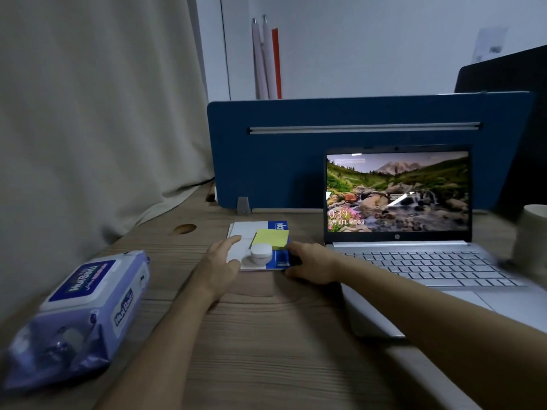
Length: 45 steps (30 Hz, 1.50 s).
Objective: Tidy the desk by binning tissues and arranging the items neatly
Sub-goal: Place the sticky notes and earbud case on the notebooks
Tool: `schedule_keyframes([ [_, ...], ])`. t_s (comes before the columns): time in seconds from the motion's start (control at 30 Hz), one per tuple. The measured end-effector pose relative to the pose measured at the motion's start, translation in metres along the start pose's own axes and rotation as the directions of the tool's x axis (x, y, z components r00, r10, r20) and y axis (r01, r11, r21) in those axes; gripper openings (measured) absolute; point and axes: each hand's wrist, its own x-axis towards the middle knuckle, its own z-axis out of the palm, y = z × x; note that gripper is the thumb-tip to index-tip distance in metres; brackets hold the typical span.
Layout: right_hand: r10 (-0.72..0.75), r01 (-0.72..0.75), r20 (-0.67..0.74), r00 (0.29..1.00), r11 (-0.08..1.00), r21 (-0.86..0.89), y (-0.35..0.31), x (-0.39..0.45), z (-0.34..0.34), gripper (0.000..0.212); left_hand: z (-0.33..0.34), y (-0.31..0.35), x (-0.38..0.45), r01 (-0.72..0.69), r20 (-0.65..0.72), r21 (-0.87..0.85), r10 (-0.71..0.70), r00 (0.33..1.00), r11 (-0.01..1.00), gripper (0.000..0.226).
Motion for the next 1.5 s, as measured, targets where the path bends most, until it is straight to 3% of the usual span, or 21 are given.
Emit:
schedule_keyframes([
  [0.23,0.031,-0.089,-0.212,0.977,0.96,-0.267,0.018,-0.02,0.002,0.036,0.009,0.002,0.001,-0.134,0.143,0.029,0.129,0.981,0.991,0.062],
  [0.43,-0.026,-0.075,-0.32,0.947,0.952,-0.297,0.025,-0.017,0.007,0.038,0.017,0.003,0.005,-0.115,0.04,0.138,0.11,0.993,0.984,0.039],
  [0.73,0.038,-0.225,-0.407,0.913,0.878,-0.422,0.034,0.011,0.004,0.023,0.032,0.022,0.027,-0.105,-0.143,0.282,0.15,0.978,0.954,0.024],
  [1.0,0.108,-0.268,-0.422,0.9,0.901,-0.341,0.034,0.012,0.007,0.019,0.033,0.027,0.026,-0.085,-0.169,0.349,0.153,0.974,0.933,0.016],
  [1.27,0.036,-0.167,-0.414,0.909,0.944,-0.285,0.05,-0.049,0.001,0.025,0.031,0.038,-0.006,-0.105,-0.173,0.408,0.19,0.966,0.907,0.031],
  [1.5,0.147,-0.288,-0.46,0.875,0.924,-0.253,0.083,-0.121,-0.014,0.037,0.058,0.089,-0.069,-0.21,-0.096,0.311,0.251,0.963,0.927,0.04],
])
